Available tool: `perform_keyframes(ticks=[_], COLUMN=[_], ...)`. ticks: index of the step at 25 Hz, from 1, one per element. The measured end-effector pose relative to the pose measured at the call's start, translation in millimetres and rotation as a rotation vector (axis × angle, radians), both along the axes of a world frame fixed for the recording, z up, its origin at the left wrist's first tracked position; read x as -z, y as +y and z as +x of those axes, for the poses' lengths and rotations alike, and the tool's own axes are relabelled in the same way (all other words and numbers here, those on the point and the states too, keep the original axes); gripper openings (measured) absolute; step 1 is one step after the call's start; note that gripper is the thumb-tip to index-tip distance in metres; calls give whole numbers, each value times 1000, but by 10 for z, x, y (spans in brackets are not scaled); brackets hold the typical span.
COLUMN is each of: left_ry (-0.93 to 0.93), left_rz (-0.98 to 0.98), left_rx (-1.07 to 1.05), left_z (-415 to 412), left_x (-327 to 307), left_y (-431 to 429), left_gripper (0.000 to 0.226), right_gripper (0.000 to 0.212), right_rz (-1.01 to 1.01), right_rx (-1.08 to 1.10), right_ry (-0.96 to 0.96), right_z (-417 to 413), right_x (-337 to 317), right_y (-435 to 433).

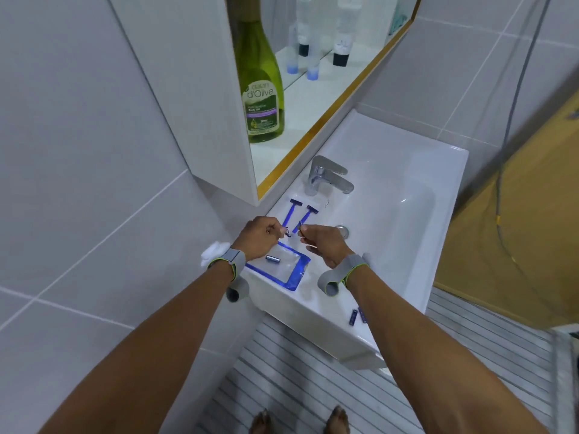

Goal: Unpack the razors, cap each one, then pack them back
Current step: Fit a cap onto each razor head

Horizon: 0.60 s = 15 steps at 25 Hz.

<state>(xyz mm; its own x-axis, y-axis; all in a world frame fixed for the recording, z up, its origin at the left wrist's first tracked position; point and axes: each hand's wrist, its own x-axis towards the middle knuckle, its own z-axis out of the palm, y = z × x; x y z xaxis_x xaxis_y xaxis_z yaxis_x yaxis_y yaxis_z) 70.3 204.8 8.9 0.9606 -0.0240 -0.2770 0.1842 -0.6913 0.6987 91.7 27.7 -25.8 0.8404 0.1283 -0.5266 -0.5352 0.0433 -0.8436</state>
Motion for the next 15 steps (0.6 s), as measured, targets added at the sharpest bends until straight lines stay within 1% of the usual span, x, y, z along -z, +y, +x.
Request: perform_keyframes(ticks=[2,4,6,8,10,12,13,15], left_ry=[-42,-33,-30,-26,-29,-24,-24,-16], left_rz=[2,-74,-114,-127,-142,-131,-136,-125], left_rx=[-101,-106,-98,-77,-61,-45,-49,-45], left_z=[-16,-49,-125,-184,-200,-169,-153,-101], left_x=[79,154,203,235,265,315,341,375], left_y=[195,357,443,480,493,521,525,469], left_gripper=[27,36,37,31,26,24,24,24], right_gripper=[20,21,20,19,14,15,18,19], right_rz=[-311,-563,-730,-874,-988,-1052,-1052,-972], right_rx=[-148,-246,-321,-409,-472,-488,-478,-396], right_ry=[-150,-254,-305,-374,-450,-484,-492,-489], right_z=[1,-1,-3,8,3,-25,-38,-80], right_x=[155,313,438,517,575,633,650,602], right_y=[128,372,605,763,832,848,818,654])
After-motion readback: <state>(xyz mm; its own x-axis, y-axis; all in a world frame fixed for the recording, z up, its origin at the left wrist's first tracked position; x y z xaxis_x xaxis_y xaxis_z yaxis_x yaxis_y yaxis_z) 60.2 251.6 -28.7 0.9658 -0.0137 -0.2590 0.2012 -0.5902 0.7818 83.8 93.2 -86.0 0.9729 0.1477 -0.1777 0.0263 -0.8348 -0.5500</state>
